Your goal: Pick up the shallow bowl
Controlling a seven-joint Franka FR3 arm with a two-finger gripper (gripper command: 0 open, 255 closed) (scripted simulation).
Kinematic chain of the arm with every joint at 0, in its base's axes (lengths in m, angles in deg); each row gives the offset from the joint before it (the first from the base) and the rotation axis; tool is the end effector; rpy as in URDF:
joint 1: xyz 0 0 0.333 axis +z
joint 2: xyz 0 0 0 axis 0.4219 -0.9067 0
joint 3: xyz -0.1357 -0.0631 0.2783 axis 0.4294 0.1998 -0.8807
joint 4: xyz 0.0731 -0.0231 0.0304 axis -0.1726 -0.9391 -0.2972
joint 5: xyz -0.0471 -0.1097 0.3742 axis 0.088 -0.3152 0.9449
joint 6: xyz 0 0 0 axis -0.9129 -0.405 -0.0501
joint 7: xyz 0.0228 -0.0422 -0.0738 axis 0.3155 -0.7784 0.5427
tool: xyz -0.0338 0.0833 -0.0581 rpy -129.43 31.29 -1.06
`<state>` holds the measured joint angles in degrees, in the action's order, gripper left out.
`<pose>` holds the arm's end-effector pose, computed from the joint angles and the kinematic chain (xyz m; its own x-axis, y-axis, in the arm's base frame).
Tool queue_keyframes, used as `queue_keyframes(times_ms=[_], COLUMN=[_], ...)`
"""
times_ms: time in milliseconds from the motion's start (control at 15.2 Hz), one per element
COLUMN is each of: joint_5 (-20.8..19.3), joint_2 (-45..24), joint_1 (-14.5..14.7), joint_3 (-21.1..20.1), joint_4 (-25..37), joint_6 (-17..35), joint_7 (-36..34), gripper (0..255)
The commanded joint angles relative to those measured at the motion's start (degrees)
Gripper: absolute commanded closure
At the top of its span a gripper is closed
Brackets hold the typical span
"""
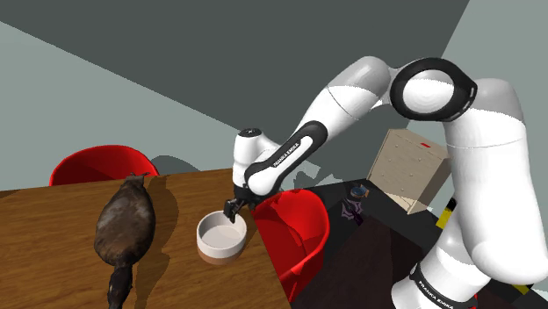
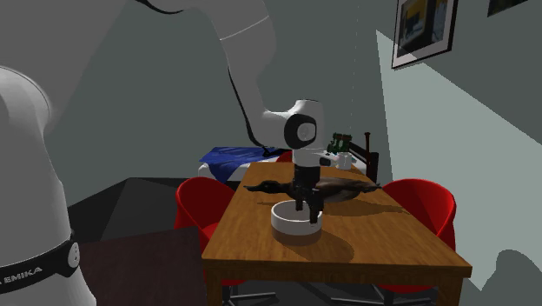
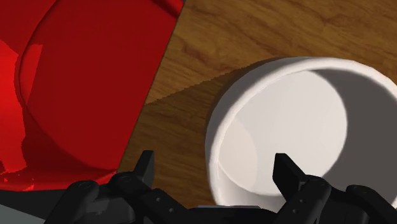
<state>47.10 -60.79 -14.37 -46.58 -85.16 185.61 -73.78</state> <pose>0.5651 0.1895 0.1641 1.0000 -0.0063 -0.0062 -0.0062 -0.9998 0.0180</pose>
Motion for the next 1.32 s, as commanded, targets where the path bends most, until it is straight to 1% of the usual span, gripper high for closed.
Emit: queue_keyframes(times_ms=[0,396,528,594,1254], joint_5=[-0.45,-1.25,-1.25,-1.25,-1.13], joint_2=[-2.18,-6.73,-6.73,-6.72,-6.02], joint_1=[0.43,1.09,1.09,1.09,0.99], joint_3=[0.41,1.27,1.27,1.27,1.15], joint_4=[1.54,2.97,2.97,2.98,2.71], joint_6=[0.59,3.72,3.72,3.71,3.27], joint_7=[-0.35,-0.96,-0.96,-0.95,-0.87], gripper=[0,0,0,255,255])
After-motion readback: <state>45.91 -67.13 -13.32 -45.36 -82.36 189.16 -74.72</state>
